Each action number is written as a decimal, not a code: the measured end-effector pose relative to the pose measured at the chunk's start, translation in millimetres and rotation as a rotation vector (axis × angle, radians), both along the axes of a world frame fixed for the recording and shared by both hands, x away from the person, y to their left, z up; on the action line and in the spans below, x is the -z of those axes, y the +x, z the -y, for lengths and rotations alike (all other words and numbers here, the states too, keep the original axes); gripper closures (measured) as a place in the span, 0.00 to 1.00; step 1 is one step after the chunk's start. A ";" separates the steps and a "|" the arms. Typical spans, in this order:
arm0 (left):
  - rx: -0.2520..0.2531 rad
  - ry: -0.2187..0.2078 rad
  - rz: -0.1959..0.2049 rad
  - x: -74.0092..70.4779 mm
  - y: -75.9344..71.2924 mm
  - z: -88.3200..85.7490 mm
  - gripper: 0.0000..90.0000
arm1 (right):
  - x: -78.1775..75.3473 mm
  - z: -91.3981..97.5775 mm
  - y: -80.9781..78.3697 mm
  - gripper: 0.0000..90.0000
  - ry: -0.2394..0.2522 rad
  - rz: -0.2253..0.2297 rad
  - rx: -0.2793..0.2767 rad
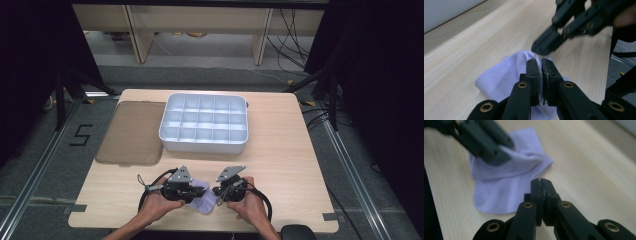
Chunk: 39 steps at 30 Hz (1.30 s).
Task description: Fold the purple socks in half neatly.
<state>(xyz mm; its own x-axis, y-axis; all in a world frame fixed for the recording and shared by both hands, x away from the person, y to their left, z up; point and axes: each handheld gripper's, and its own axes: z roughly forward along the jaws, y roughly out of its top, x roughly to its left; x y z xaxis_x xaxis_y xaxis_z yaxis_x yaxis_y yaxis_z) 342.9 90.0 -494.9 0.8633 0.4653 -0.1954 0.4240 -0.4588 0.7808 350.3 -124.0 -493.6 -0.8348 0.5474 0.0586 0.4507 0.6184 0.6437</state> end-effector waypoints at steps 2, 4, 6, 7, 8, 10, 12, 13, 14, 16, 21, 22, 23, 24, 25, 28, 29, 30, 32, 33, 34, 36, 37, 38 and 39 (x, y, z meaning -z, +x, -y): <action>0.016 0.000 0.004 1.2 1.0 1.4 0.91 | -8.1 9.2 0.9 1.00 0.027 0.005 0.026; 0.014 -0.008 0.000 1.1 0.0 3.0 0.90 | -17.8 24.9 1.1 0.99 0.041 0.034 0.084; 0.020 -0.009 0.005 1.2 0.1 3.6 0.90 | -20.1 33.0 1.3 0.99 0.045 0.043 0.084; 0.008 -0.014 -0.006 1.7 -0.5 4.8 0.88 | -19.3 35.1 0.0 0.99 0.058 0.046 0.110; 0.008 -0.014 -0.006 1.7 -0.5 4.8 0.86 | -19.3 35.1 0.0 0.99 0.058 0.046 0.110; 0.028 -0.017 -0.028 3.0 0.5 7.3 0.82 | -17.7 38.6 -1.6 0.99 0.057 0.027 0.126; 0.047 -0.023 -0.018 1.6 1.2 7.6 0.67 | -17.7 38.4 -1.4 0.98 0.060 0.035 0.124; 0.044 -0.035 -0.026 -2.5 1.0 6.7 0.58 | -18.2 38.4 -1.3 0.98 0.062 0.035 0.123; 0.033 -0.059 -0.033 -5.8 -0.1 5.6 0.52 | -19.8 39.3 -0.8 0.98 0.052 0.032 0.107; 0.032 -0.101 -0.025 -13.8 2.1 -2.6 0.47 | -21.0 39.4 -1.4 0.98 0.060 0.035 0.105; -0.020 -0.125 0.025 -27.1 10.1 -32.6 0.56 | -24.4 39.2 -1.4 0.97 0.074 0.052 0.099; -0.020 -0.125 0.025 -27.1 10.1 -32.6 0.61 | -24.4 39.2 -1.4 0.97 0.074 0.052 0.099; -0.017 -0.082 0.068 -24.2 13.8 -41.7 0.69 | -26.2 38.0 -3.3 0.97 0.089 0.055 0.114; -0.014 -0.058 0.082 -20.7 15.2 -44.2 0.75 | -27.7 38.2 -3.4 0.97 0.079 0.053 0.107; -0.012 -0.049 0.082 -15.7 15.8 -44.5 0.80 | -28.4 37.8 -3.5 0.97 0.083 0.058 0.102; 0.005 -0.014 0.068 -6.2 14.8 -42.2 0.89 | -29.3 36.4 -4.6 0.97 0.079 0.051 0.103; 0.023 0.011 0.071 -0.4 13.4 -38.9 0.89 | -28.8 36.0 -4.0 0.97 0.085 0.059 0.090; 0.061 0.063 0.080 5.7 12.3 -35.6 0.94 | -27.5 33.6 -5.4 0.97 0.092 0.061 0.104; 0.063 0.076 0.065 8.7 10.0 -33.1 0.98 | -28.6 34.2 -4.8 0.97 0.079 0.053 0.085; 0.084 0.109 0.059 14.4 4.9 -29.1 0.99 | -28.6 32.8 -5.6 0.97 0.082 0.053 0.081; 0.084 0.121 0.056 16.9 1.6 -27.6 0.99 | -28.6 32.3 -6.0 0.97 0.078 0.051 0.081; 0.063 0.122 0.052 16.6 -1.8 -26.6 0.99 | -28.7 30.1 -6.7 0.97 0.085 0.059 0.068; 0.056 0.125 0.049 15.7 -2.9 -26.4 0.99 | -29.5 28.9 -7.5 0.97 0.085 0.054 0.067; 0.056 0.125 0.049 15.7 -2.9 -26.4 0.99 | -29.7 26.6 -8.7 0.97 0.094 0.051 0.065; 0.046 0.135 0.043 15.8 -7.4 -25.6 0.99 | -30.5 24.6 -9.5 0.97 0.092 0.055 0.057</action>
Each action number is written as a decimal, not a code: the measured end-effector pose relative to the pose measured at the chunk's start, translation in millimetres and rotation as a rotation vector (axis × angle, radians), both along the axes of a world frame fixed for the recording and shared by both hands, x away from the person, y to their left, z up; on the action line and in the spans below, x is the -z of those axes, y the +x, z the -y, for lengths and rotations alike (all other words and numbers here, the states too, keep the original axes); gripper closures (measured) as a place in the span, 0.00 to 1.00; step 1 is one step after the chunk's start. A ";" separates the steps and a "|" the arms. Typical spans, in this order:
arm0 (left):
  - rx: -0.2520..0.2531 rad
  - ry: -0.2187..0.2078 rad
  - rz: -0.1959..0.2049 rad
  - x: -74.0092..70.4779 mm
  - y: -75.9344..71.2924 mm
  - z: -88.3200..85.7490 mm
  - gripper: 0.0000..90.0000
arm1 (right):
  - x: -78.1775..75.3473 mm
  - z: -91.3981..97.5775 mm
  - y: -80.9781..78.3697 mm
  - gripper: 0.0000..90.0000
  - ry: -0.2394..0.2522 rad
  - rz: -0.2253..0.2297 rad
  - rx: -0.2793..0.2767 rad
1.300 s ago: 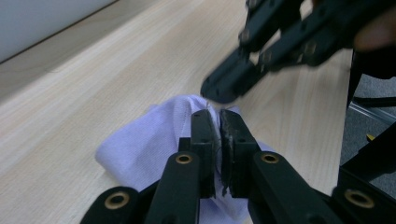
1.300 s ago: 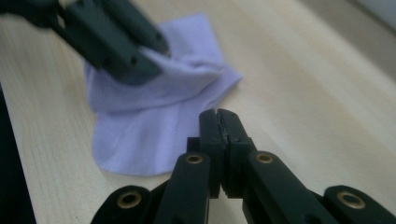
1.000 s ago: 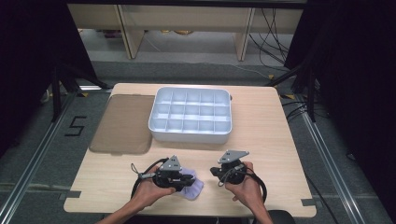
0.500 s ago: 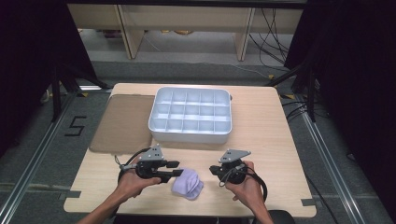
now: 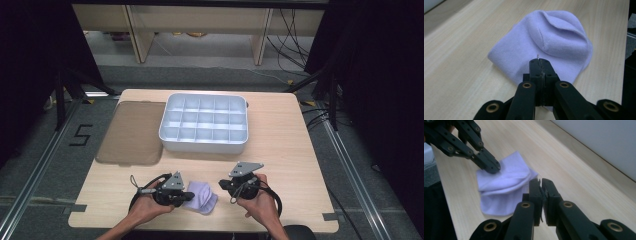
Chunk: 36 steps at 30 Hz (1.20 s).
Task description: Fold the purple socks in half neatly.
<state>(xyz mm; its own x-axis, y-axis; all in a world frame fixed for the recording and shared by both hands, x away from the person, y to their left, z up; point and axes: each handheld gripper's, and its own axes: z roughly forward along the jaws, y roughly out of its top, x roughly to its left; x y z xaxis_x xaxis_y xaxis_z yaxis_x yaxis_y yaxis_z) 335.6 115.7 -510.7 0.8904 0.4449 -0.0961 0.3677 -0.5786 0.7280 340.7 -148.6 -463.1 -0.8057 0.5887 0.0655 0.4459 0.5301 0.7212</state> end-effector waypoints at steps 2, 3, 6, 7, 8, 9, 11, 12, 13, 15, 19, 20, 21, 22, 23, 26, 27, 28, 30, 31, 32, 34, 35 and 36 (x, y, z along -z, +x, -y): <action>-0.004 0.009 0.000 -0.9 -5.1 2.0 0.99 | -0.7 -6.5 -2.5 0.97 0.007 0.004 -0.027; -0.005 0.015 0.004 -1.4 -7.3 3.4 0.99 | -1.0 -8.7 -4.1 0.97 0.011 -0.005 -0.020; -0.021 -0.003 -0.010 -0.3 -10.5 6.9 0.98 | -0.8 -18.2 -5.4 0.97 0.015 -0.005 -0.057; -0.021 -0.003 -0.010 -0.3 -10.5 6.9 0.98 | -0.8 -18.2 -5.4 0.97 0.015 -0.005 -0.057; -0.012 0.003 -0.003 -0.6 -9.5 6.8 0.98 | 0.9 -27.2 -5.4 0.97 0.013 -0.012 -0.074; -0.023 -0.003 -0.013 -0.1 -10.2 7.0 0.98 | 2.1 -32.4 -4.6 0.97 0.011 -0.008 -0.087; -0.022 0.004 -0.008 0.2 -9.4 6.4 0.98 | 6.3 -44.1 -2.1 0.97 0.005 -0.007 -0.096; -0.024 -0.011 -0.019 0.5 -9.9 6.8 0.98 | 7.2 -48.2 0.5 0.97 -0.014 -0.012 -0.114; -0.026 -0.012 -0.019 0.6 -10.2 6.8 0.98 | 9.2 -52.5 2.4 0.97 -0.024 -0.021 -0.113; -0.024 -0.010 -0.017 0.7 -10.2 6.6 0.98 | 14.8 -57.1 5.7 0.98 -0.062 -0.036 -0.115; -0.021 0.002 -0.008 0.6 -9.9 5.7 0.98 | 25.0 -46.4 9.0 0.99 -0.160 -0.028 -0.088; -0.023 0.002 -0.005 0.6 -10.1 5.5 0.98 | 26.9 -42.0 9.6 0.99 -0.139 -0.034 -0.075; -0.023 0.002 -0.005 0.6 -10.1 5.5 0.98 | 26.9 -42.0 9.6 0.99 -0.139 -0.034 -0.075; -0.016 -0.004 -0.003 0.5 -9.9 5.5 0.98 | 26.7 -37.1 9.8 0.99 -0.150 -0.044 -0.066; -0.014 -0.004 -0.001 0.5 -9.7 5.4 0.98 | 30.8 -30.9 10.1 0.99 -0.182 -0.034 -0.043; -0.016 -0.004 -0.002 0.3 -9.9 5.3 0.98 | 31.4 -25.0 10.8 0.98 -0.153 -0.057 -0.042; -0.016 -0.004 -0.002 0.3 -9.9 5.3 0.97 | 31.4 -25.0 10.8 0.98 -0.153 -0.057 -0.042; -0.018 -0.012 -0.014 -0.1 -9.6 5.2 0.97 | 22.0 -21.7 10.8 0.98 -0.124 -0.018 -0.046; -0.018 -0.019 -0.016 -1.4 -9.3 4.9 0.94 | 11.6 -20.1 6.9 0.98 -0.091 -0.007 -0.014; -0.026 -0.019 -0.018 -2.6 -8.9 4.2 0.93 | 7.9 -19.5 4.6 0.97 -0.078 -0.006 -0.011; -0.036 -0.042 -0.017 -5.3 -8.8 4.3 0.93 | 5.9 -18.9 3.6 0.97 -0.067 0.006 -0.024; -0.054 -0.062 0.016 -12.6 -4.4 3.1 0.93 | 5.3 -19.3 1.6 0.97 -0.052 0.006 -0.034; -0.054 -0.062 0.016 -12.6 -4.4 3.1 0.93 | 5.3 -19.3 1.6 0.97 -0.052 0.006 -0.034; -0.070 -0.071 0.045 -18.9 3.8 2.6 0.93 | 6.9 -21.6 0.2 0.97 -0.027 0.014 -0.040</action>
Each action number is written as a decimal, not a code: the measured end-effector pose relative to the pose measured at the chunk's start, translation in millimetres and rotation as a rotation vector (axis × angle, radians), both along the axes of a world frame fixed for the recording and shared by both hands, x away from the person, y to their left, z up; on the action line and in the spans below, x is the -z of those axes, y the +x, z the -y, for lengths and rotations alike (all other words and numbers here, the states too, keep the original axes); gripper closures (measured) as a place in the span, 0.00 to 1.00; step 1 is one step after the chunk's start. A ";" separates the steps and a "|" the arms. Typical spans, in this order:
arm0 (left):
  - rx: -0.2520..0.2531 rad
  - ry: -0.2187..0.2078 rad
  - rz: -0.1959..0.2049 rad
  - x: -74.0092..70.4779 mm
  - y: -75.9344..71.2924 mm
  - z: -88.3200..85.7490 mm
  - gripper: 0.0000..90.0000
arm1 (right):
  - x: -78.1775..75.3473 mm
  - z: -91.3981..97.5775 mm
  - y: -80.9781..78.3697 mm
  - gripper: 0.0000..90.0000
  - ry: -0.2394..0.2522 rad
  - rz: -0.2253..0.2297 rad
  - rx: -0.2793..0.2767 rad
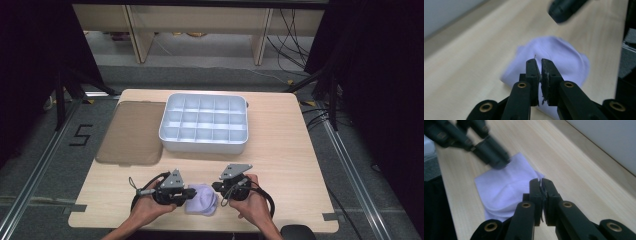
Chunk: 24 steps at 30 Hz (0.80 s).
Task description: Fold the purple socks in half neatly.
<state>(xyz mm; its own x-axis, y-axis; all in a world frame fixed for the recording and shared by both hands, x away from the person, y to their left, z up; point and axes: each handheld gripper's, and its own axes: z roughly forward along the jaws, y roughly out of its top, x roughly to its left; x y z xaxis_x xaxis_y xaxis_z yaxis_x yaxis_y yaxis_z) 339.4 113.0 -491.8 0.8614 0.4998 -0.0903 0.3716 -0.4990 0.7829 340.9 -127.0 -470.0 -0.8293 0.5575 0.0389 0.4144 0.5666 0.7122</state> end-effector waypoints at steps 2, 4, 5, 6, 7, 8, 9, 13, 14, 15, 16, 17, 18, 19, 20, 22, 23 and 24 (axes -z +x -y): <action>-0.017 0.001 0.010 -1.7 8.5 0.3 0.95 | -2.4 -1.8 -1.9 0.97 -0.005 -0.018 -0.016; -0.019 0.008 0.013 1.8 15.6 1.8 0.96 | -1.4 -6.8 -4.3 0.98 0.009 -0.010 -0.028; -0.033 0.021 0.004 4.2 17.4 2.5 0.97 | -1.1 -9.0 -5.7 0.98 0.013 -0.021 -0.037; -0.020 0.026 0.009 6.6 20.0 3.1 0.97 | -0.3 -11.6 -7.2 0.98 0.012 -0.034 -0.040; -0.019 0.040 0.006 9.0 21.7 3.3 0.97 | 0.6 -13.2 -6.6 0.98 0.005 -0.029 -0.069; -0.026 0.039 -0.006 11.2 22.3 3.8 0.97 | 2.6 -16.1 -7.7 0.98 -0.002 -0.037 -0.067; -0.027 0.038 -0.011 12.9 23.1 4.1 0.97 | 3.8 -17.7 -8.0 0.98 -0.018 -0.045 -0.077; -0.023 0.045 -0.001 14.7 24.7 3.6 0.97 | 13.2 -20.3 -9.0 0.98 -0.075 -0.080 -0.070; -0.020 0.061 0.009 15.4 25.4 3.0 0.97 | 16.7 -20.1 -7.9 0.98 -0.082 -0.075 -0.093; -0.008 0.078 0.012 15.7 26.0 2.4 0.97 | 19.4 -20.0 -8.4 0.98 -0.094 -0.082 -0.092; -0.018 0.079 0.021 17.3 26.3 2.9 0.97 | 21.9 -19.6 -8.5 0.98 -0.113 -0.083 -0.089; -0.014 0.085 0.019 18.6 26.8 2.5 0.97 | 24.0 -19.7 -9.4 0.98 -0.117 -0.098 -0.080; -0.025 0.078 0.015 20.0 27.4 2.0 0.97 | 24.8 -19.4 -8.8 0.98 -0.119 -0.096 -0.100; -0.033 0.060 -0.002 20.2 27.4 1.4 0.97 | 25.3 -20.2 -10.1 0.98 -0.119 -0.100 -0.084; -0.040 0.042 0.001 20.0 27.3 1.8 0.97 | 25.2 -21.1 -10.7 0.98 -0.133 -0.094 -0.076; -0.051 0.019 -0.010 17.3 26.2 1.2 0.97 | 23.8 -20.7 -11.9 0.98 -0.138 -0.114 -0.070; -0.055 0.022 -0.004 15.3 25.7 0.6 0.96 | 23.8 -20.5 -11.8 0.98 -0.138 -0.115 -0.070; -0.041 0.018 0.006 13.4 26.4 -0.8 0.95 | 24.7 -20.7 -11.5 0.98 -0.133 -0.111 -0.061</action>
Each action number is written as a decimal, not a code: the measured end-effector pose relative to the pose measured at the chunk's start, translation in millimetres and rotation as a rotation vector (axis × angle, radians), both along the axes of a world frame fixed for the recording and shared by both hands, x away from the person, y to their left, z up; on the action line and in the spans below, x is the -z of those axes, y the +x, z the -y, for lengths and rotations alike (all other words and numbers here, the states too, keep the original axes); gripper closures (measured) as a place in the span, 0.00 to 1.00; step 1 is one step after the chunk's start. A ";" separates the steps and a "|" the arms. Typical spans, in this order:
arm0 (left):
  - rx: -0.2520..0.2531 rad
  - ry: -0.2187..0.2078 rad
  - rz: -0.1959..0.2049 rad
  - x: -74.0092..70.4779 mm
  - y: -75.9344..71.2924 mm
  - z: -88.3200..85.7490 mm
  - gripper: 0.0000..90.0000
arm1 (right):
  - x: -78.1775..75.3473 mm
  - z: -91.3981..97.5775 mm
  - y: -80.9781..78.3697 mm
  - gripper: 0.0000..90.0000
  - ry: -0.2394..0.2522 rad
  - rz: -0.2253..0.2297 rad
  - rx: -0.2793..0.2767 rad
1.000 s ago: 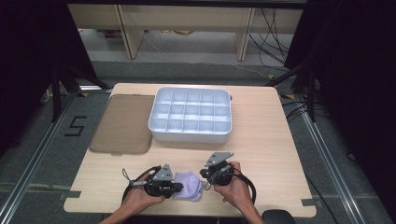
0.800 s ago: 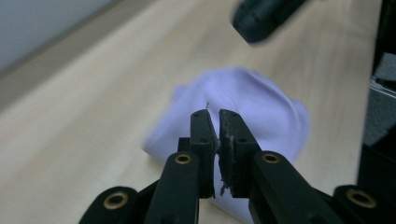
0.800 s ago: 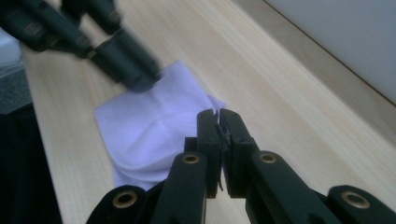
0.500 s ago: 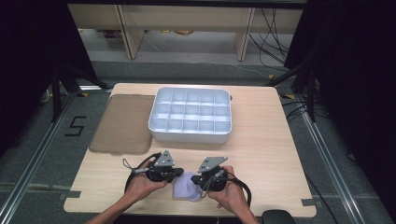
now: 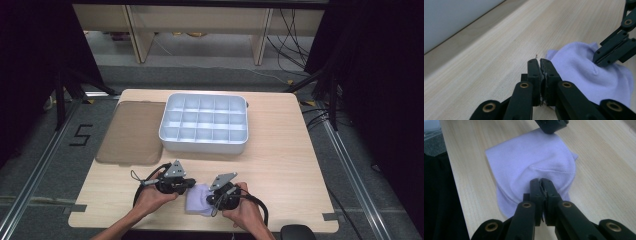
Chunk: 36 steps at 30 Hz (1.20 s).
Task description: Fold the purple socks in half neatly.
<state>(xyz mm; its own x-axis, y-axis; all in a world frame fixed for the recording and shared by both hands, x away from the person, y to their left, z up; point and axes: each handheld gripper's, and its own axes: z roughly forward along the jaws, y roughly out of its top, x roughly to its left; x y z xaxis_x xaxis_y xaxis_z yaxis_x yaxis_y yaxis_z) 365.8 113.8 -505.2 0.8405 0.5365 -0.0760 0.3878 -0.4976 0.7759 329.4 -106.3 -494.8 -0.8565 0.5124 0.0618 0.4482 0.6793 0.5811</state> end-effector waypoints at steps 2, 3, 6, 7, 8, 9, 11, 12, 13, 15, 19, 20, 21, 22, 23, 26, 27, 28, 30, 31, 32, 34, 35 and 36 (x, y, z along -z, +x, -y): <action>-0.003 -0.013 -0.006 -2.3 -0.8 -1.6 0.93 | -0.6 0.5 0.6 0.98 0.008 -0.001 -0.022; -0.006 -0.038 -0.014 -5.6 -2.7 -4.7 0.92 | -2.0 1.2 1.2 0.96 0.028 0.021 -0.025; -0.020 -0.100 -0.061 -12.1 -6.9 -12.7 0.82 | -10.9 1.8 -1.2 0.96 0.036 0.033 -0.006; -0.020 -0.100 -0.061 -12.1 -6.9 -12.7 0.79 | -12.9 1.0 -2.4 0.96 0.050 0.037 -0.006; -0.011 -0.122 -0.083 -15.9 -9.6 -17.3 0.75 | -15.4 0.8 -2.5 0.96 0.056 0.047 -0.032; -0.023 -0.117 -0.081 -17.6 -11.0 -19.7 0.71 | -14.8 -1.1 -3.9 0.96 0.056 0.047 -0.022; -0.029 -0.115 -0.077 -18.6 -11.4 -22.2 0.65 | -15.2 -2.8 -3.1 0.96 0.054 0.052 -0.050; -0.041 -0.122 -0.089 -18.9 -12.3 -24.9 0.63 | -14.0 -4.4 -2.6 0.96 0.056 0.042 -0.056; -0.059 -0.122 -0.098 -19.0 -13.5 -26.2 0.63 | -14.0 -4.4 -2.6 0.96 0.056 0.042 -0.056; -0.069 -0.103 -0.103 -18.9 -15.6 -33.0 0.52 | -12.8 -6.0 -1.5 0.96 0.058 0.059 -0.061; -0.086 -0.092 -0.123 -16.1 -20.1 -41.6 0.43 | -8.0 -8.5 -1.2 0.97 0.033 0.023 -0.075; -0.088 -0.086 -0.130 -15.0 -21.1 -43.9 0.42 | -5.3 -9.8 -1.6 0.96 0.014 0.010 -0.065; -0.091 -0.081 -0.136 -14.0 -21.9 -46.0 0.42 | -2.8 -11.1 -1.3 0.97 0.005 0.004 -0.071; -0.110 -0.083 -0.148 -13.1 -23.4 -47.4 0.41 | -1.0 -12.6 -0.5 0.97 0.002 0.011 -0.077; -0.110 -0.083 -0.148 -13.1 -23.4 -47.4 0.41 | -1.0 -12.6 -0.5 0.97 0.002 0.011 -0.077; -0.117 -0.076 -0.184 -10.8 -23.2 -52.6 0.40 | 1.6 -19.7 0.7 0.97 0.015 0.028 -0.065; -0.121 -0.071 -0.194 -10.6 -22.4 -53.0 0.40 | 1.6 -21.6 0.5 0.97 0.012 0.023 -0.053; -0.127 -0.074 -0.201 -10.3 -21.6 -53.1 0.39 | 1.8 -24.1 1.0 0.97 0.015 0.019 -0.053; -0.139 -0.074 -0.201 -9.6 -19.8 -53.1 0.40 | 3.1 -28.5 2.9 0.97 0.026 0.035 -0.046; -0.153 -0.071 -0.193 -9.2 -20.1 -52.5 0.43 | 3.2 -30.4 3.7 0.97 0.033 0.033 -0.047; -0.141 -0.066 -0.200 -8.7 -19.0 -53.0 0.44 | 3.8 -32.7 3.7 0.96 0.037 0.036 -0.033; -0.136 -0.065 -0.213 -7.2 -18.7 -52.7 0.46 | 4.7 -35.4 4.1 0.96 0.049 0.041 -0.035; -0.136 -0.065 -0.213 -7.2 -18.7 -52.7 0.46 | 4.7 -35.4 4.1 0.96 0.049 0.041 -0.035; -0.130 -0.062 -0.230 -5.1 -18.1 -51.6 0.47 | 4.8 -36.5 4.0 0.96 0.042 0.053 -0.034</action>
<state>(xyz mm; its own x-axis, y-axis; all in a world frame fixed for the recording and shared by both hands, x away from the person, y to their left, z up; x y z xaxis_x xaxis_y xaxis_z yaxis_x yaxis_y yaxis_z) 347.8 165.5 -500.1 0.7218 0.6269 -0.2933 0.6149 -0.3864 0.6874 333.3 -69.8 -499.6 -0.8761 0.4808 0.0371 0.3933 0.6680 0.6317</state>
